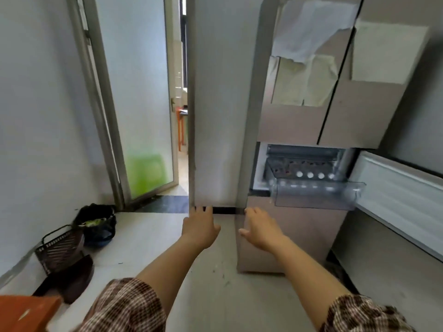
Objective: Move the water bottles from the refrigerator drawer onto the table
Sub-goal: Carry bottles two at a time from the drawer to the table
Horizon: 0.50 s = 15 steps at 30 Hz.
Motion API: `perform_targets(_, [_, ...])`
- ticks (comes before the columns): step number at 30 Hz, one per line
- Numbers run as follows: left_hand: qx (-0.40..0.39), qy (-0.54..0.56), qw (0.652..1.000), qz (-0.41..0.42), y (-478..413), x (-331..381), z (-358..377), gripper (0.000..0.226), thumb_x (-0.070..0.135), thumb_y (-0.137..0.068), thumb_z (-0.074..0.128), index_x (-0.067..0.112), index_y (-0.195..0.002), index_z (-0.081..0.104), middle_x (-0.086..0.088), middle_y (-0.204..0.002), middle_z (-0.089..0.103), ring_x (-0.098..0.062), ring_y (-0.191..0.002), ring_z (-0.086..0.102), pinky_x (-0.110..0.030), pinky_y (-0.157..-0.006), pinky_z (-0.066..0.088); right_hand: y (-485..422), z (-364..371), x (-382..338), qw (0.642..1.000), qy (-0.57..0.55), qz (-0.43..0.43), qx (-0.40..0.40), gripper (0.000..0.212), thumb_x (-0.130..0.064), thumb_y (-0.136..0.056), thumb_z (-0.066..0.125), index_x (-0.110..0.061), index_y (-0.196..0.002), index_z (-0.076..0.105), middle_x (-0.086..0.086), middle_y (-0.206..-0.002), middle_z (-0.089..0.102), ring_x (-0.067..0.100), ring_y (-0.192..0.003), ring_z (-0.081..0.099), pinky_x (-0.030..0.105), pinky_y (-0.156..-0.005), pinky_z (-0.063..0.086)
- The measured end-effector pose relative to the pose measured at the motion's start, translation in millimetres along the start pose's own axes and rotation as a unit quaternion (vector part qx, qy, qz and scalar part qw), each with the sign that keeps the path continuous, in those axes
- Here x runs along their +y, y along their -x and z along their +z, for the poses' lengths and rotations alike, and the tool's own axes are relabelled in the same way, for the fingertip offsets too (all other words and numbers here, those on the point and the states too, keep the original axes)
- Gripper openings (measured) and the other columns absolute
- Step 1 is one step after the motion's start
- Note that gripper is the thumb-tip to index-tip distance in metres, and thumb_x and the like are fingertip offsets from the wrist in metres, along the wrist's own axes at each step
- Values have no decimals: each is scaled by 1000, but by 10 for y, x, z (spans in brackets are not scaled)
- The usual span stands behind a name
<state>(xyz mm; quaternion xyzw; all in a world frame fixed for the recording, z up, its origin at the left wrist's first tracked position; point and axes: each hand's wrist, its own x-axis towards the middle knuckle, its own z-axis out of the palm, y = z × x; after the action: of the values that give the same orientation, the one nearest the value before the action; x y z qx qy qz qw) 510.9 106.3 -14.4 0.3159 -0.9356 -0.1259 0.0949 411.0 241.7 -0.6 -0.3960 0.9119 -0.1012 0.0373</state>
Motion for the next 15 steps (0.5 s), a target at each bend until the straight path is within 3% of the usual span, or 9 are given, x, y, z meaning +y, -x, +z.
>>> perform_targets(9, [-40,-1,990,138,-1263,1561,768,46,37,-91,50,15,-131,44,-9,-131,46,-28,-121,43,-42,-95,46,-700,-273,1663,993,-14,110,42,61,-38,-92,58,-14,-142,33,6,-143,41,25,-130,41,40,-102,40])
perform_targets(15, [-61,35,983,172,-2363,2418,1146,45,34,-92,50,14,-132,42,-9,-132,45,-27,-123,41,-39,-94,46,-1512,-514,2650,988,-12,152,27,60,-38,-93,56,-15,-143,32,5,-144,39,24,-132,38,44,-106,38])
